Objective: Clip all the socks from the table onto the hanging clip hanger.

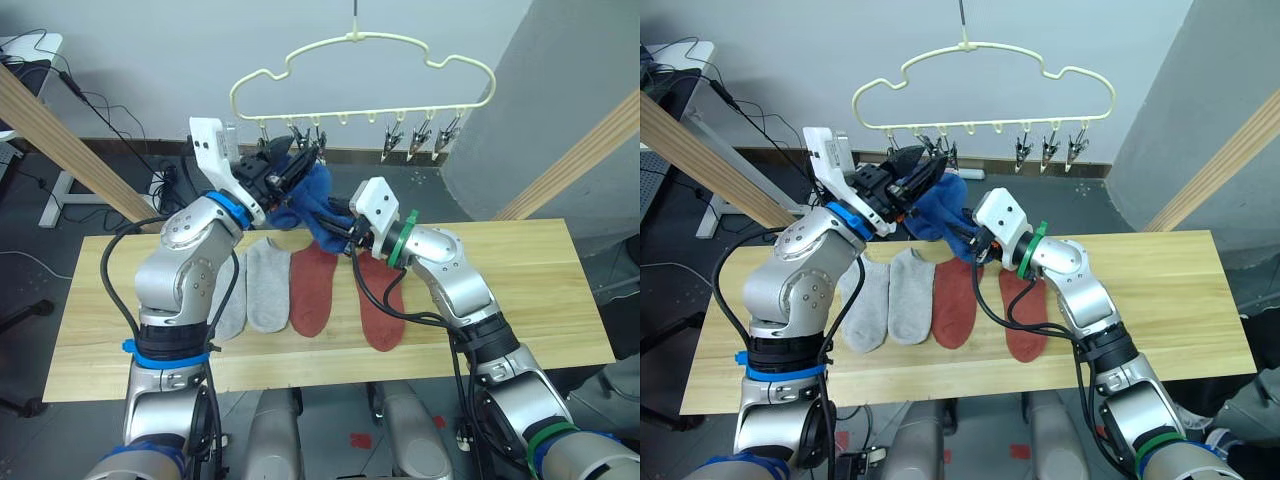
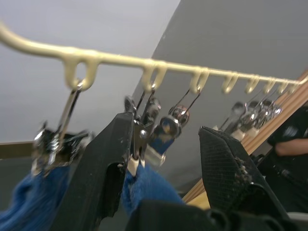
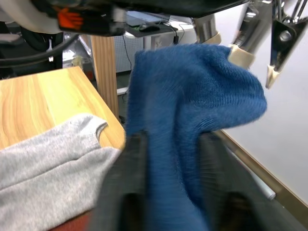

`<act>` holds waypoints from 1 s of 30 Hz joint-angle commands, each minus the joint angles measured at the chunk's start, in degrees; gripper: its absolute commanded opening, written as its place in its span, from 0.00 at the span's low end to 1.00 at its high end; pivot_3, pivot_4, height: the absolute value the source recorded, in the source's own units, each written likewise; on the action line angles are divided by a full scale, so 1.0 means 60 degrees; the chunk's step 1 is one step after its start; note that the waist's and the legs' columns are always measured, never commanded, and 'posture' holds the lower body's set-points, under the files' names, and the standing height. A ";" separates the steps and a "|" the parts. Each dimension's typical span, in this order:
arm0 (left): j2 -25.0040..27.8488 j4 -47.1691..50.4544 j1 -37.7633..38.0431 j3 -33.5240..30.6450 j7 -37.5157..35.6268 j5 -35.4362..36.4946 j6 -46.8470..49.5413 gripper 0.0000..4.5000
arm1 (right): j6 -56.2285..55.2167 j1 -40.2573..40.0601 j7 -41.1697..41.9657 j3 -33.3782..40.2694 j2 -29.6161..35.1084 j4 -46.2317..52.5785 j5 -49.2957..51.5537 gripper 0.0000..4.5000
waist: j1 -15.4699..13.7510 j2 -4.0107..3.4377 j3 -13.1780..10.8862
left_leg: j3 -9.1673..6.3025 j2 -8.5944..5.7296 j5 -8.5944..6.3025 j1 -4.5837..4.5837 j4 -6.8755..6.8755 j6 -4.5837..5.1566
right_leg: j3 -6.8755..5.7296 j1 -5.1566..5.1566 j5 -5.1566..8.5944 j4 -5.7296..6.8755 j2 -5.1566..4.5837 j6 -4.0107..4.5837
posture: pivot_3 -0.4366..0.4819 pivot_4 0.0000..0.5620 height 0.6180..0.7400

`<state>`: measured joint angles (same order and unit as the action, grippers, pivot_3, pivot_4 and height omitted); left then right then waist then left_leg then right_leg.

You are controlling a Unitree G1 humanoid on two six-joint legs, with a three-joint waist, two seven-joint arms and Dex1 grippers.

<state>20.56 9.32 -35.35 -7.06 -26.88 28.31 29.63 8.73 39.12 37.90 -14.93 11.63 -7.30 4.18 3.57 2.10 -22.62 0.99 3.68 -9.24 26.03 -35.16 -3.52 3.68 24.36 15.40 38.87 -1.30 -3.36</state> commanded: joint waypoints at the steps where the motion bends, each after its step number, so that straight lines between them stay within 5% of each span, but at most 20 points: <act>1: 0.0108 0.0664 0.0202 0.0024 -0.0085 -0.0111 -0.0330 0.54 | 0.0130 -0.0314 -0.0020 -0.0111 0.0146 0.0737 -0.0192 0.49 | -0.0024 0.0000 0.0000 | 0.0001 0.0000 0.0000 0.0000 0.0000 0.0000 | 0.0001 0.0000 0.0000 0.0000 0.0000 0.0000 | 0.35 0.67 1.00; 12: 0.0271 0.1123 0.0950 0.0097 -0.0080 -0.0604 -0.0839 0.54 | 0.1168 -0.1356 0.0338 0.0023 0.1138 0.2626 -0.0050 0.49 | -0.0038 0.0000 0.0000 | -0.0004 0.0001 -0.0002 -0.0001 0.0001 0.0005 | 0.0000 0.0000 0.0000 0.0004 0.0002 0.0000 | 0.37 0.67 1.00; 20: -0.0407 0.1572 0.2005 0.0955 0.0217 -0.1709 -0.2533 0.54 | 0.4557 -0.3090 0.1127 0.3119 0.3871 0.7187 0.2836 0.49 | -0.0203 0.0000 0.0005 | -0.0005 -0.0006 -0.0009 0.0005 0.0007 0.0014 | -0.0007 -0.0011 0.0000 -0.0022 -0.0010 0.0000 | 0.35 0.64 1.00; 28: -0.1219 0.1129 0.2340 0.1536 0.0721 -0.2646 -0.3691 0.54 | 0.6267 -0.3300 0.0623 0.4502 0.4721 0.8473 0.4584 0.49 | -0.0054 0.0003 0.0007 | -0.0024 -0.0005 -0.0003 -0.0009 0.0004 0.0022 | -0.0001 -0.0020 0.0007 -0.0007 0.0006 -0.0011 | 0.32 0.64 1.00; 30: -0.1372 0.0846 0.2209 0.1481 0.0977 -0.2879 -0.3895 0.46 | 0.6443 -0.3317 0.0459 0.4641 0.4870 0.8496 0.4727 0.50 | -0.0043 0.0003 0.0006 | -0.0023 -0.0006 -0.0002 -0.0009 0.0002 0.0024 | 0.0001 -0.0020 0.0018 -0.0007 0.0006 -0.0030 | 0.32 0.65 1.00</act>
<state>12.69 14.19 -21.65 2.01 -22.38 12.30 8.45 46.91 19.39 41.47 10.64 40.10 41.50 30.95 3.31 2.12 -22.58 0.85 3.64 -9.25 25.98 -35.15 -3.37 3.68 24.24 15.52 38.83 -1.27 -3.54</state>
